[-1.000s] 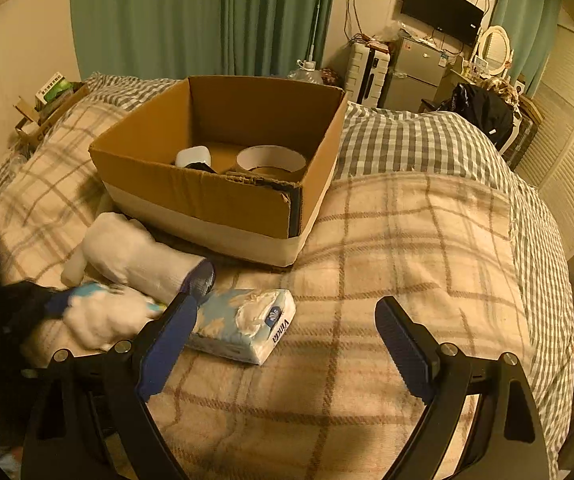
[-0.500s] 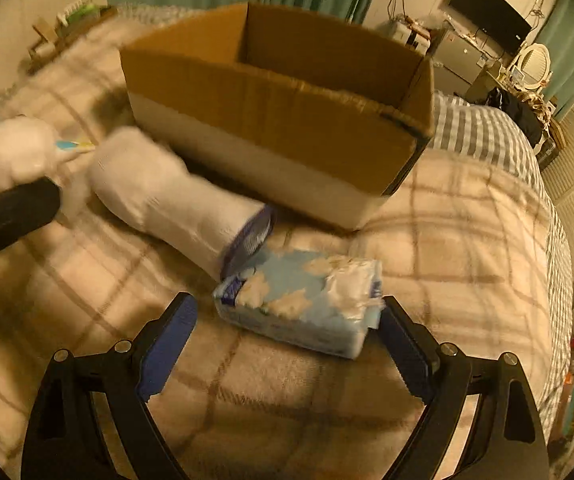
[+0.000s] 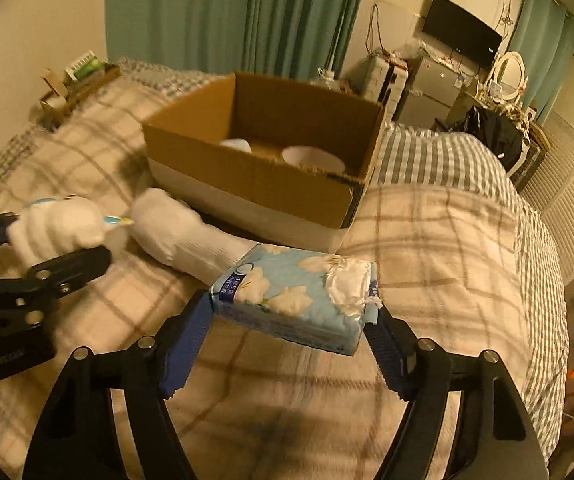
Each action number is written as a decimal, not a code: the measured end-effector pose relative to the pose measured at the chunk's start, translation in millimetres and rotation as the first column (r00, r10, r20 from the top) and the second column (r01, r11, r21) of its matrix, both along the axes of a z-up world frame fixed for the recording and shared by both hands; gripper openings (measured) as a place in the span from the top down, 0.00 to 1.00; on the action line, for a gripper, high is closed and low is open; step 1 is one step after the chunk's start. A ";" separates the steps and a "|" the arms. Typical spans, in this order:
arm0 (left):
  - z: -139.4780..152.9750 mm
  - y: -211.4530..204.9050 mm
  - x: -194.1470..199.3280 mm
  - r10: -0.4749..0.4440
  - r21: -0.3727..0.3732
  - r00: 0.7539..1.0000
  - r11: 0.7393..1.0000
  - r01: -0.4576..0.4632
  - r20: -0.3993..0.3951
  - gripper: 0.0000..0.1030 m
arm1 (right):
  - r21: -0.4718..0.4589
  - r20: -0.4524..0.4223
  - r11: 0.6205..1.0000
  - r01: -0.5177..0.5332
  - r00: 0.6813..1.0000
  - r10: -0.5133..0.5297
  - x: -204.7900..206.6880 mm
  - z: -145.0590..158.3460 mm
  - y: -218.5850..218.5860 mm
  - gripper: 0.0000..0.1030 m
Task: Organize objects
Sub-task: 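Grasp the white cat figurine with the left gripper while the right grasps the tissue pack, then lower the cat figurine and tissue pack into the box and open both grippers, then grasp the white sock with the right gripper while the left grasps the white tube, then lower the sock and white tube into the box and open both grippers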
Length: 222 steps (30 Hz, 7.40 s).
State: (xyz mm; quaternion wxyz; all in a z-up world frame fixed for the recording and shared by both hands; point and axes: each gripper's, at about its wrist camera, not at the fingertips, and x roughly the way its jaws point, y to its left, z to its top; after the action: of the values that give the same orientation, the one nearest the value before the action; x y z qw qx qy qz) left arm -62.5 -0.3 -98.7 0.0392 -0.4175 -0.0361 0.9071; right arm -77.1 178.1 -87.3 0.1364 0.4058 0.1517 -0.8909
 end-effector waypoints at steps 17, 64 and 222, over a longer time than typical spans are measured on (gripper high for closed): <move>95.7 -10.5 8.0 -0.036 0.006 0.987 0.999 0.037 -0.157 0.36 | -0.040 -0.203 0.996 -0.080 0.977 0.071 48.0 105.0 -13.9 0.28; 14.0 8.9 -223.2 -0.117 -0.082 0.993 0.990 0.119 0.026 0.29 | -0.177 -0.072 0.984 -0.001 0.997 -0.012 -197.3 39.2 -4.7 0.15; 107.0 21.9 -177.2 -0.132 -0.075 0.986 0.989 0.124 -0.106 0.91 | -0.127 -0.231 0.992 -0.028 0.973 -0.002 -145.5 133.2 -17.6 0.82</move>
State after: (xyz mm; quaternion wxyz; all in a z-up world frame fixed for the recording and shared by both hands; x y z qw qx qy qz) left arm -239.7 21.6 8.3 0.0851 -0.3692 0.0240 0.9251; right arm -222.6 160.5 45.9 0.1497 0.2887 0.1114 -0.9391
